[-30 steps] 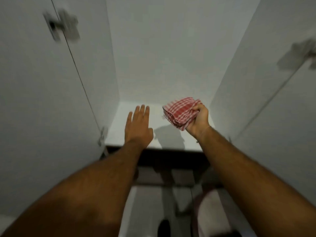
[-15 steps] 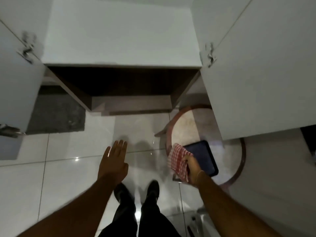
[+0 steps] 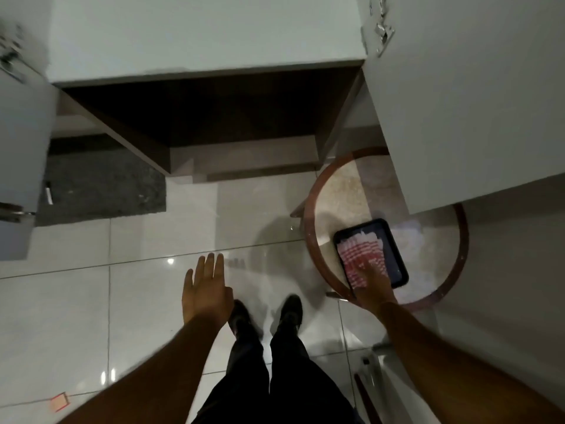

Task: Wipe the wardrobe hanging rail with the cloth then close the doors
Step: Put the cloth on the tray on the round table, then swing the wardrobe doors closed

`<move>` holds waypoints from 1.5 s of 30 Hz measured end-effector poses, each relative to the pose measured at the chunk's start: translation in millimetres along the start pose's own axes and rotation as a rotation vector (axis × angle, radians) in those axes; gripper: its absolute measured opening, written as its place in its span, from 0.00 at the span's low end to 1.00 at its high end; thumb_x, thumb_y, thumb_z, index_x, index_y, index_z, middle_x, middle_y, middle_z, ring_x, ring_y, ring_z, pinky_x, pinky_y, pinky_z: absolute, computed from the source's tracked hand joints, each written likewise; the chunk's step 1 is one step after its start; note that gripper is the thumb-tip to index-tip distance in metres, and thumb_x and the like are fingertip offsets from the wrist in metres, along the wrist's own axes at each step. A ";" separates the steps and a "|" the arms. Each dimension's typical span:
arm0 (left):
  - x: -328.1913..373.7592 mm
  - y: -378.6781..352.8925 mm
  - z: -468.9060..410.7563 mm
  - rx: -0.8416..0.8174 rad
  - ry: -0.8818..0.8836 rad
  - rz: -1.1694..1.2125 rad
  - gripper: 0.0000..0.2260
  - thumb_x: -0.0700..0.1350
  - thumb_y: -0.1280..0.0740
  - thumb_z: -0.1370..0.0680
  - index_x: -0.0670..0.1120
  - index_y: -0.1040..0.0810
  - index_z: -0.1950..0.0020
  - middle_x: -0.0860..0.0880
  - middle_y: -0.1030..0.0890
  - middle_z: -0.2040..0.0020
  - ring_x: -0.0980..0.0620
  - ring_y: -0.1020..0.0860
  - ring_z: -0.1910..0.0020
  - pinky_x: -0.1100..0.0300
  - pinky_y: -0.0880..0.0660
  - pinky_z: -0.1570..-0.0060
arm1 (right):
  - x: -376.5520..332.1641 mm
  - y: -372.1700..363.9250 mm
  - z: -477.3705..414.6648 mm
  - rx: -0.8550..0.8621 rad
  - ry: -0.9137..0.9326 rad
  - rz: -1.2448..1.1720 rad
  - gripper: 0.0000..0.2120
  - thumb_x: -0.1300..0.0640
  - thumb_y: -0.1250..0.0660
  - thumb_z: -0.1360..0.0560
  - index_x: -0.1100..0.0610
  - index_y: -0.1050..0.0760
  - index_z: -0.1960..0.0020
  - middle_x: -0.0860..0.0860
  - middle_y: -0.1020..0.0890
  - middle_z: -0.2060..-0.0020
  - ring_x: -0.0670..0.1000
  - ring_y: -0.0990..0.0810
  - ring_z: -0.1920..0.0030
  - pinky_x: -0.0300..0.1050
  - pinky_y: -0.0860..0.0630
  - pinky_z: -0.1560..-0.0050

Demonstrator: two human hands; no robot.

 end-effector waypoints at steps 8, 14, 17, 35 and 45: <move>18.4 141.6 -19.5 0.327 -0.086 0.018 0.36 0.55 0.45 0.16 0.49 0.56 0.12 0.48 0.56 0.11 0.48 0.59 0.12 0.44 0.58 0.14 | -215.0 9.0 12.6 0.256 0.625 0.604 0.31 0.52 0.41 0.14 0.51 0.46 0.13 0.53 0.50 0.13 0.57 0.51 0.13 0.63 0.48 0.15; 32.2 320.9 -30.4 0.644 -0.107 -0.024 0.37 0.55 0.46 0.16 0.48 0.62 0.12 0.48 0.62 0.11 0.48 0.62 0.13 0.43 0.57 0.14 | -412.7 101.3 64.3 0.614 0.839 0.638 0.40 0.55 0.34 0.19 0.51 0.50 0.13 0.52 0.54 0.13 0.57 0.55 0.13 0.63 0.53 0.15; 31.1 416.7 -21.8 0.798 -0.108 -0.041 0.36 0.56 0.48 0.15 0.50 0.66 0.13 0.48 0.66 0.12 0.47 0.64 0.13 0.42 0.58 0.14 | -494.7 156.1 109.0 0.796 0.905 0.661 0.42 0.53 0.34 0.18 0.51 0.55 0.12 0.52 0.57 0.13 0.58 0.57 0.13 0.63 0.56 0.16; 6.1 828.3 159.0 1.686 -0.204 -0.022 0.39 0.53 0.38 0.20 0.50 0.52 0.12 0.48 0.56 0.10 0.48 0.54 0.12 0.41 0.51 0.15 | -737.1 435.7 460.1 1.643 1.237 0.399 0.40 0.44 0.39 0.17 0.51 0.54 0.12 0.51 0.51 0.13 0.54 0.53 0.13 0.64 0.55 0.16; 154.7 819.4 190.8 1.473 -0.814 0.480 0.47 0.57 0.33 0.27 0.53 0.51 0.12 0.51 0.52 0.10 0.51 0.53 0.12 0.45 0.52 0.14 | -640.1 522.1 605.0 1.998 1.468 0.093 0.22 0.46 0.38 0.17 0.46 0.25 0.24 0.49 0.34 0.17 0.53 0.41 0.15 0.63 0.54 0.17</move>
Point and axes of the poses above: each hand's wrist, its own z-axis away from the middle knuckle, its own y-axis out of the back of the hand, x = y × z, the point moved 6 cm from there along -z, towards the middle knuckle
